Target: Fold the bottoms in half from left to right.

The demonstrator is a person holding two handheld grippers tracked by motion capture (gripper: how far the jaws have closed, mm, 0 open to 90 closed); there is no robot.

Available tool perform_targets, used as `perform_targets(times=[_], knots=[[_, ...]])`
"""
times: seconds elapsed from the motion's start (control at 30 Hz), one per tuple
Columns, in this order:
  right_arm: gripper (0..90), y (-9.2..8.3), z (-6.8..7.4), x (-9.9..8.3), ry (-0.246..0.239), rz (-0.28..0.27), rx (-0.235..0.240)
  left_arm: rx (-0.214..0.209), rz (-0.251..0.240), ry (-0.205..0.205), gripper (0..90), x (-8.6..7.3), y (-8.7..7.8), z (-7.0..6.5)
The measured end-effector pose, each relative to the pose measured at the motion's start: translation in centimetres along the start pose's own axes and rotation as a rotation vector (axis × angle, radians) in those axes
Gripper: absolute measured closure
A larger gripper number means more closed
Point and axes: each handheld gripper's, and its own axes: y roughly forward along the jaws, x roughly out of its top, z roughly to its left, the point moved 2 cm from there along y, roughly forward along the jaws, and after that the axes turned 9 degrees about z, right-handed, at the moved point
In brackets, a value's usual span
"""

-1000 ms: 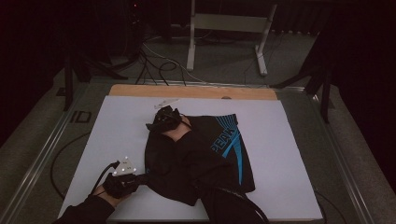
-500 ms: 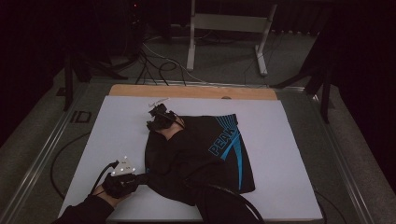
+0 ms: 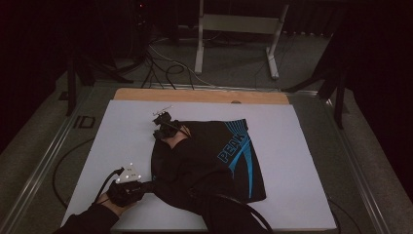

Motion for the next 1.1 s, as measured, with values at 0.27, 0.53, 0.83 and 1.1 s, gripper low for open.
perform_targets(times=[0.27,0.53,0.83,1.1], knots=[[55.1,0.1,0.2,0.1,-0.017,0.01,-0.013,-0.001,0.001,0.001,84.8,0.0,0.0,0.0],[87.1,-0.7,-0.4,0.1,-0.092,0.038,-0.01,-0.006,-0.001,-0.001,84.8,0.0,0.0,0.0],[88.0,-2.3,-1.0,0.4,-0.094,-0.005,0.017,-0.029,-0.018,-0.004,84.8,0.2,-0.3,-0.2],[88.1,-3.8,-1.4,0.5,-0.091,-0.037,0.031,-0.053,-0.036,0.009,84.9,0.6,-0.7,-0.9]])
